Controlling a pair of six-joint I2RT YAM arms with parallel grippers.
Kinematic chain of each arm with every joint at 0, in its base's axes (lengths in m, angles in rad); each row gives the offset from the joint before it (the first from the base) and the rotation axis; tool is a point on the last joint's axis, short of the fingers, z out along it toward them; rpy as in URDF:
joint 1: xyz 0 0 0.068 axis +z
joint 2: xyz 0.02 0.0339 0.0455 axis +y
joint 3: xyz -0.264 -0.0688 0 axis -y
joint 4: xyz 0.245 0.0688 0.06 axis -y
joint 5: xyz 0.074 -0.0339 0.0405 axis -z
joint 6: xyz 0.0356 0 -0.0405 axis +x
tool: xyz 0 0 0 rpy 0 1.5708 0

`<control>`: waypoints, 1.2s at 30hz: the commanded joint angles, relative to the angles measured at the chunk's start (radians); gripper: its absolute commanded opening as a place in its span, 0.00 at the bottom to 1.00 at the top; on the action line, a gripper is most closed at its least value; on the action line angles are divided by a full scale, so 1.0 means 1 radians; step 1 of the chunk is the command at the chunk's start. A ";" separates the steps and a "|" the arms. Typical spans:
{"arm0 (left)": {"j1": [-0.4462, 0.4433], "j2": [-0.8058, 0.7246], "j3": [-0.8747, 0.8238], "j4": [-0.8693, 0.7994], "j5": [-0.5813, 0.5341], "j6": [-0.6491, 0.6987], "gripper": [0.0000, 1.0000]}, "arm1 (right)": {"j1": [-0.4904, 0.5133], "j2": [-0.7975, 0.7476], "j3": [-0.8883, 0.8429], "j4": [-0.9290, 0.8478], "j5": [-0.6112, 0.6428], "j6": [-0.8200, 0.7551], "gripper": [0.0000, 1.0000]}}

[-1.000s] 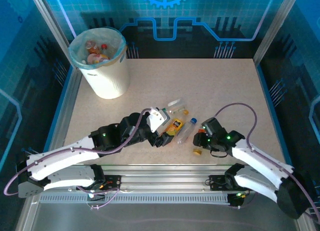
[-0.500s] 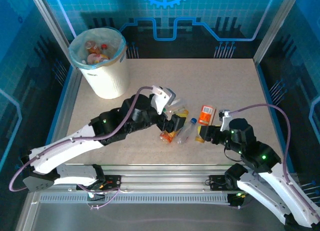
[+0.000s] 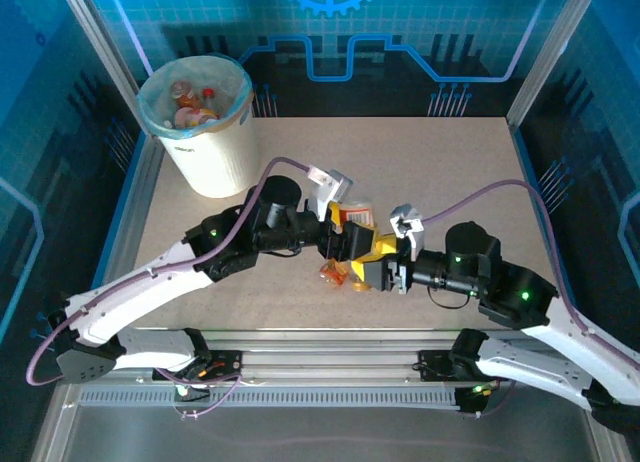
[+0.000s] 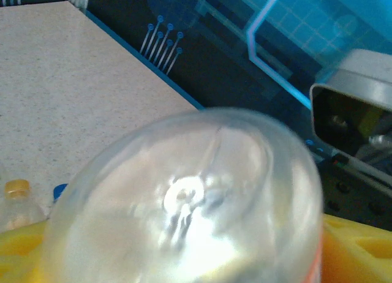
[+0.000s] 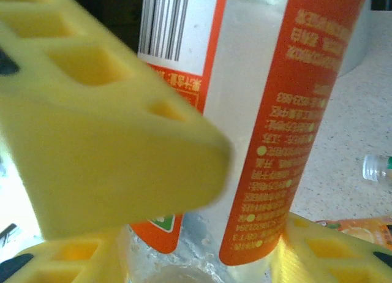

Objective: Put the plastic bottles in the bin

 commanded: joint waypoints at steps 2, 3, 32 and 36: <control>0.013 -0.084 -0.034 0.052 0.020 -0.075 0.72 | 0.072 0.027 0.039 0.062 0.036 -0.066 0.53; 0.013 -0.099 -0.044 0.059 0.009 -0.088 0.70 | 0.083 0.034 0.040 0.063 0.044 -0.069 0.53; 0.743 0.027 0.449 -0.184 -0.294 0.264 0.42 | 0.139 0.625 0.531 -0.011 0.299 -0.324 0.86; 0.909 0.226 0.626 -0.206 -0.279 0.291 0.42 | 0.092 0.758 0.637 -0.010 0.184 -0.331 0.86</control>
